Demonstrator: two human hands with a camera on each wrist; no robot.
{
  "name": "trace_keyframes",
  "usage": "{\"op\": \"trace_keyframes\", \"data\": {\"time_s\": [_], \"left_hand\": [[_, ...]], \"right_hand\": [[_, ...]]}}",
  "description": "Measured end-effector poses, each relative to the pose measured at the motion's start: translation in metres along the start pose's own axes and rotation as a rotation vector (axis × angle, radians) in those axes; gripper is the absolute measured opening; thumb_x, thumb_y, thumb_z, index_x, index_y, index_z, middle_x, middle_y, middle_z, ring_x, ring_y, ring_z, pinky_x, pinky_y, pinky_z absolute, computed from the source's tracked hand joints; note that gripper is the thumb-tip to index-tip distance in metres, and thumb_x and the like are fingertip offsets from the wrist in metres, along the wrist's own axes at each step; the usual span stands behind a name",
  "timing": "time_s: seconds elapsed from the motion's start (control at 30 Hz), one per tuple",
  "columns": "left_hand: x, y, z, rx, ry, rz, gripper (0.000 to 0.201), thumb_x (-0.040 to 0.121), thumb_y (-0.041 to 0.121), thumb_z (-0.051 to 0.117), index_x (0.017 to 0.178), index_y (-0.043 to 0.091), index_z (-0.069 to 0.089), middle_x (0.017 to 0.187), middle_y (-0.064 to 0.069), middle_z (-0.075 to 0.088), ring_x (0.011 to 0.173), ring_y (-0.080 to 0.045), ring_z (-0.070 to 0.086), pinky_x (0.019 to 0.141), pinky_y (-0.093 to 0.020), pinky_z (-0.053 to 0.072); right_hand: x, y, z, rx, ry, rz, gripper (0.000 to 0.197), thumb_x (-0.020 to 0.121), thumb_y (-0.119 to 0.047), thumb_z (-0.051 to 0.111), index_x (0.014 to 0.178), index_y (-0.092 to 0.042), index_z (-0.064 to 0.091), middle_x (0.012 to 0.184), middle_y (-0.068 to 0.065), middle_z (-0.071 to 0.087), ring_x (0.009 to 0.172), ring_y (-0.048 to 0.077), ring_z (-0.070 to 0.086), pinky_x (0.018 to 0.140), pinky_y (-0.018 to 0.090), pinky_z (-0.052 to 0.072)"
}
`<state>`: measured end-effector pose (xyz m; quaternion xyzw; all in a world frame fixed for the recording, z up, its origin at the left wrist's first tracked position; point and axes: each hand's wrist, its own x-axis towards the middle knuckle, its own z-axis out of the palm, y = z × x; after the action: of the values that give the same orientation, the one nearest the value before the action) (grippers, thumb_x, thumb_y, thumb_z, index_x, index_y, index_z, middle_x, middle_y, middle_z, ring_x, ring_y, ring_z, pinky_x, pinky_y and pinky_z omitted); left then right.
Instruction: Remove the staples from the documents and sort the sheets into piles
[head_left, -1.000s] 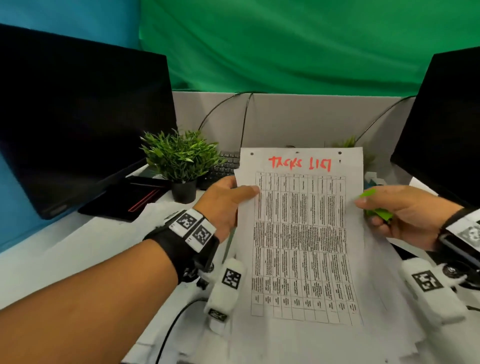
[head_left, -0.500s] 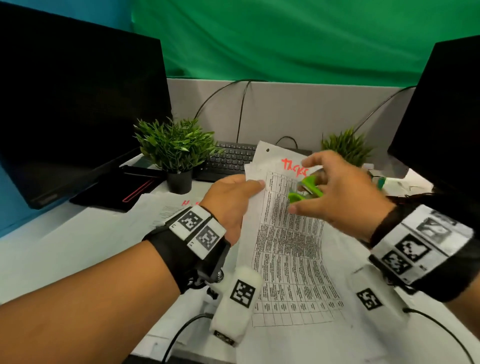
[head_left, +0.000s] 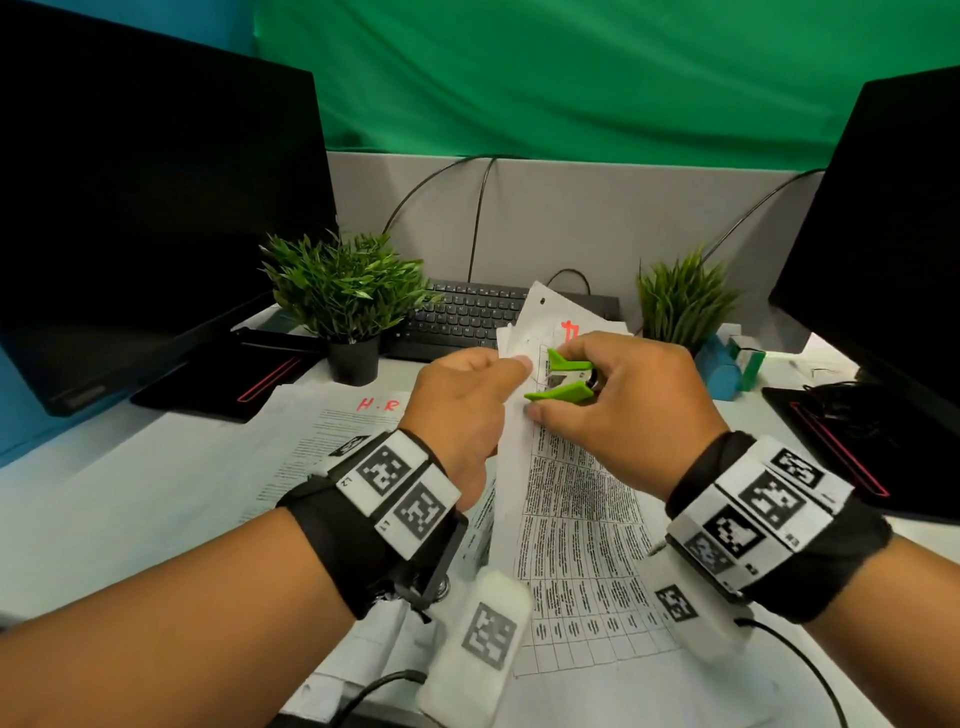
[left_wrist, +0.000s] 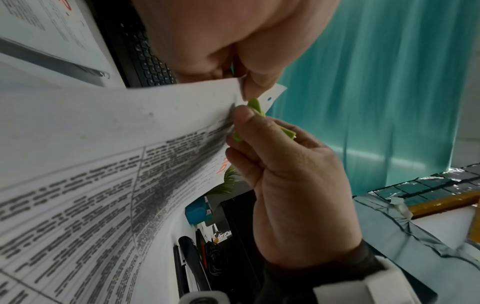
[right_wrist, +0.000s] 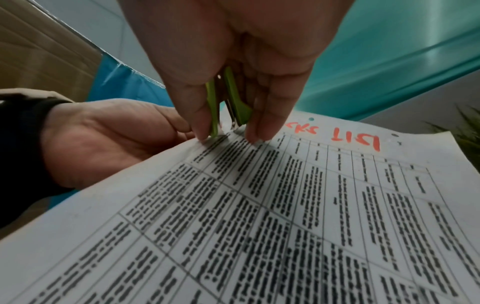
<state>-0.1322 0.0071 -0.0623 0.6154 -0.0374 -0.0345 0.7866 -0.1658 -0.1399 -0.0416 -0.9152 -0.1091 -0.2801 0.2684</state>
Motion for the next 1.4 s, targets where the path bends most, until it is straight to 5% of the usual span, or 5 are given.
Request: {"op": "trace_keyframes", "data": {"time_s": [0.63,0.87,1.0,1.13,1.4], "left_hand": [[0.004,-0.009,0.005,0.069,0.061,0.024,0.043,0.065,0.037,0.075,0.089,0.002,0.070,0.084,-0.019,0.060,0.077,-0.031,0.050,0.073,-0.048,0.045],[0.024,-0.014,-0.016,0.119,0.154,-0.065,0.022,0.078,0.028,0.074,0.091,0.011,0.072,0.097,-0.022,0.076,0.091,-0.042,0.072,0.090,-0.059,0.057],[0.031,-0.009,-0.032,0.159,0.170,-0.097,0.015,0.095,0.015,0.066,0.081,0.010,0.068,0.065,-0.010,0.064,0.051,-0.020,0.058,0.050,-0.022,0.046],[0.029,-0.010,-0.035,0.204,0.134,-0.073,0.016,0.090,0.017,0.069,0.084,0.002,0.070,0.073,-0.014,0.064,0.059,-0.024,0.061,0.049,-0.020,0.045],[0.012,-0.019,-0.012,0.253,0.107,0.097,0.029,0.087,0.009,0.070,0.060,0.015,0.062,0.059,-0.011,0.048,0.050,-0.018,0.039,0.047,-0.022,0.029]], "right_hand": [[-0.001,0.010,0.012,-0.076,-0.021,-0.005,0.037,0.080,-0.049,0.076,0.104,-0.022,0.072,0.090,-0.005,0.072,0.081,0.015,0.064,0.078,0.034,0.056],[0.008,0.044,0.001,0.263,-0.131,0.374,0.050,0.066,-0.049,0.085,0.104,-0.020,0.070,0.097,-0.004,0.071,0.083,0.016,0.069,0.079,0.039,0.060],[0.001,0.085,-0.012,-0.169,-0.419,0.563,0.046,0.068,-0.047,0.085,0.094,-0.011,0.072,0.098,0.008,0.070,0.094,0.027,0.066,0.086,0.044,0.058],[-0.008,0.082,-0.011,-0.616,-0.780,0.500,0.062,0.079,-0.047,0.076,0.130,-0.017,0.059,0.131,0.003,0.061,0.117,0.021,0.058,0.097,0.029,0.049],[0.011,-0.001,0.014,-0.104,-0.205,0.039,0.016,0.087,-0.037,0.071,0.093,-0.024,0.076,0.087,-0.006,0.074,0.082,0.014,0.068,0.081,0.031,0.056]]}}
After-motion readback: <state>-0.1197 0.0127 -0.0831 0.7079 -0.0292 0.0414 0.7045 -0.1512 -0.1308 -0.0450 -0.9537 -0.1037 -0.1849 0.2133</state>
